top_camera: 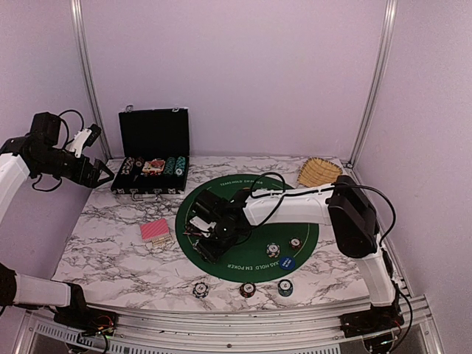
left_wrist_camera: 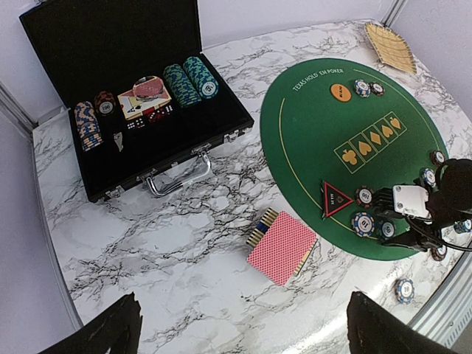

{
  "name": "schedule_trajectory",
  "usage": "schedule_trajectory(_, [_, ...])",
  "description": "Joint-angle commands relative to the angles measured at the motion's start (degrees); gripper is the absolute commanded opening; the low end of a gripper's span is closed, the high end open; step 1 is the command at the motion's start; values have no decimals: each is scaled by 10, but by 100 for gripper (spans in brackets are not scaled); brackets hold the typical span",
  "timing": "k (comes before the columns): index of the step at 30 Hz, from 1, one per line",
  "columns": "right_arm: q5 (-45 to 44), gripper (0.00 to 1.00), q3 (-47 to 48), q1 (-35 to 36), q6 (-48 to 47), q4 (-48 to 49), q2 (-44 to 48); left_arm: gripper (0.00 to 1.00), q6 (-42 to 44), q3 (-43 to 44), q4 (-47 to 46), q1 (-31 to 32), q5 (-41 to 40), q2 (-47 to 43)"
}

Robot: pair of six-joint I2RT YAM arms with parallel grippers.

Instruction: Distribute texas hold em gaming equipment

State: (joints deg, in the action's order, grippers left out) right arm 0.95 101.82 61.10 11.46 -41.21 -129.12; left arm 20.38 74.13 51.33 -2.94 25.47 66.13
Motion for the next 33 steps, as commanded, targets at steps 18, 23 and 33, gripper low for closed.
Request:
schedule_trajectory(18, [-56,82,-346,-7,120,-75,380,99,14,7,19,3,0,3])
schedule_trajectory(23, [-39,88,-417,-5,162,-72,445,99,23,10,29,7,-6,13])
schedule_trajectory(33, [-20,91,-455,-3,161,-40,438,99,19,20,30,13,-2,21])
